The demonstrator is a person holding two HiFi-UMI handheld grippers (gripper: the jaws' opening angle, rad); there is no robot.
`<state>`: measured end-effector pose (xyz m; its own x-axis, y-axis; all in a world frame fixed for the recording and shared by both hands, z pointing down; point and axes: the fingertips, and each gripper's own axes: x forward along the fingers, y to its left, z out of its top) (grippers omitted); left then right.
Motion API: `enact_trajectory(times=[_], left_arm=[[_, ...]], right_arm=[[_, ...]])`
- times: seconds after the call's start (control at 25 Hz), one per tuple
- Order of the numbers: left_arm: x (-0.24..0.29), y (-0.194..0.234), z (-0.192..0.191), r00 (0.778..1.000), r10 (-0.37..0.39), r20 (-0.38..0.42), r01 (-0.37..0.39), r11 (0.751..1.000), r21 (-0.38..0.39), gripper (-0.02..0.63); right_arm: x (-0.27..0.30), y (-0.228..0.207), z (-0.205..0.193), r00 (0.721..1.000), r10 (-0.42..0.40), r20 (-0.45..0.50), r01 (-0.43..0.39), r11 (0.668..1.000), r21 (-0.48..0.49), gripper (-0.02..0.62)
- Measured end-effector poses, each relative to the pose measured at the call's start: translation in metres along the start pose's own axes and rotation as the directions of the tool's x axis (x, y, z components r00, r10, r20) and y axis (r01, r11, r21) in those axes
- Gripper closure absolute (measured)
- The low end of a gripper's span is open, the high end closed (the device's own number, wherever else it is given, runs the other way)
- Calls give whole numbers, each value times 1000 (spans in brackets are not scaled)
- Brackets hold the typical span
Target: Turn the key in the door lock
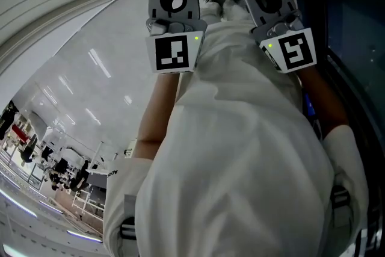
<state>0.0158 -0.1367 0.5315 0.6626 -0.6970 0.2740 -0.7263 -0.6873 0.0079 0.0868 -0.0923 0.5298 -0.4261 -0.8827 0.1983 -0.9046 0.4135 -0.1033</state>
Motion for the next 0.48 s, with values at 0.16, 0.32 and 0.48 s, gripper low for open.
enact_trajectory(times=[0.16,0.32,0.48], left_arm=[[4,-4,0,1000,-1,17,1,1000,-1,598],[5,-6,3,999,-1,32,2,1000,0,598],[-1,-7,15,997,9,73,-10,1000,13,598]], right_arm=[[-4,-15,1,999,-34,8,34,999,-5,591],[-6,-18,15,995,-87,47,87,996,-6,591],[-6,-22,32,988,-137,73,141,989,-47,591]])
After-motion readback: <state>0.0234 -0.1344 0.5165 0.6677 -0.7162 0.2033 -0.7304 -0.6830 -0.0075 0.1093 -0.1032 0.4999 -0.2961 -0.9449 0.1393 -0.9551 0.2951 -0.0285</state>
